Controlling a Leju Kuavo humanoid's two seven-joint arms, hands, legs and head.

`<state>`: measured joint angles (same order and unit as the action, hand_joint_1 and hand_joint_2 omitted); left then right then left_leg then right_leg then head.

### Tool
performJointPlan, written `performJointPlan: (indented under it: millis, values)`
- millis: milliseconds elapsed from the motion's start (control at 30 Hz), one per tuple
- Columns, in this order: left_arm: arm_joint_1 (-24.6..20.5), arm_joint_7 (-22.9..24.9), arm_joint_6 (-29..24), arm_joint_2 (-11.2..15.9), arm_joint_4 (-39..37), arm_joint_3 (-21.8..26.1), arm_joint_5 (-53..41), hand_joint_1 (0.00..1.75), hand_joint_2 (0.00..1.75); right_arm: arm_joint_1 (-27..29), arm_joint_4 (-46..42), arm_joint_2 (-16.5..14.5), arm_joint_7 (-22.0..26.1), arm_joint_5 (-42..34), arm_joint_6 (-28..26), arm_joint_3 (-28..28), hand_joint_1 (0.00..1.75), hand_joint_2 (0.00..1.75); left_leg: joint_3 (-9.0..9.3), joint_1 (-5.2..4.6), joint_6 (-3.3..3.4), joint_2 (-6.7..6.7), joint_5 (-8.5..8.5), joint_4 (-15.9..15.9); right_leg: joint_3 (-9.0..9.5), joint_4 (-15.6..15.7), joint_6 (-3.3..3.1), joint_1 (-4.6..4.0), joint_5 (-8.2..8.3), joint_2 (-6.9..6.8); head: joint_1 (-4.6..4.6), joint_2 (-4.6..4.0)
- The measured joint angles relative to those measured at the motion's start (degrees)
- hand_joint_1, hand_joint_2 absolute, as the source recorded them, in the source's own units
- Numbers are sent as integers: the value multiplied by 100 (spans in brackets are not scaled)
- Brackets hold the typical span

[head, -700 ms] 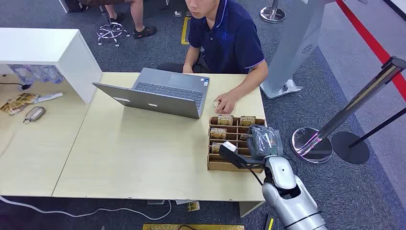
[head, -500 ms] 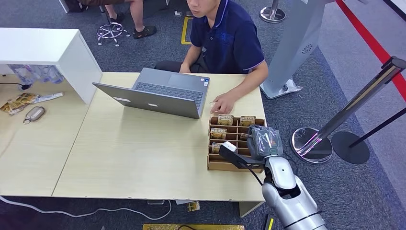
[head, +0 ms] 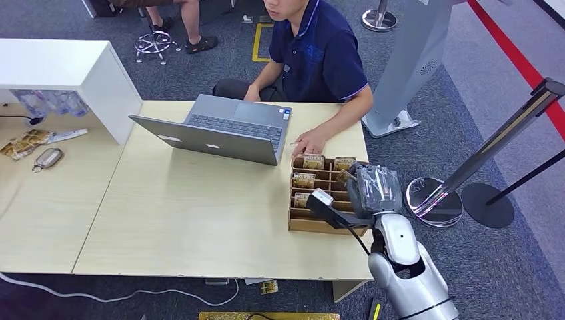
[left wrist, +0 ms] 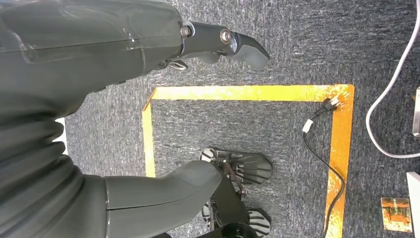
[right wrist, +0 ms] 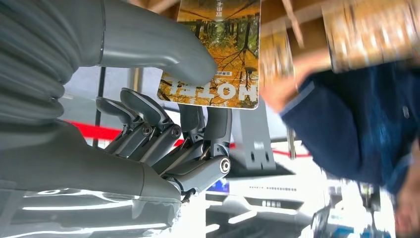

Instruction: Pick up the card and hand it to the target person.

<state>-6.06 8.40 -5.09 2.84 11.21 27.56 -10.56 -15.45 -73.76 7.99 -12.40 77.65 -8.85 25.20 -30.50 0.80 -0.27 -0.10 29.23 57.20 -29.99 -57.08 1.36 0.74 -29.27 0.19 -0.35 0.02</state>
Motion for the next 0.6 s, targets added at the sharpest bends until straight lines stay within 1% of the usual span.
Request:
performJointPlan:
  millis: [167,300,433,500,600]
  values:
    - [8,-4,21,7,0,0,-3,0,175,-112,-1088,74,-8,104,349,-160,175,175,0,0,0,1,0,0,0,0,0,0,0,0,1,0]
    - [8,-15,74,7,0,-2,-63,0,175,-320,-1579,121,86,15,416,-231,175,175,1,0,0,1,0,0,1,0,0,0,0,2,1,0]
    - [6,-27,189,10,0,-4,-163,0,175,-612,-1549,136,258,-235,153,-249,175,175,-1,0,0,1,0,-1,1,-1,1,0,1,1,1,0]
    - [2,-53,271,21,0,-16,-232,0,175,-859,-1310,134,383,-367,-90,-247,175,175,-2,0,0,1,0,-1,2,-2,1,0,2,1,1,0]
    - [-6,-90,387,42,0,-68,-324,0,175,-1278,-690,108,551,-455,-393,-241,175,175,-2,0,1,-1,-2,-1,3,-3,2,0,2,-2,1,0]
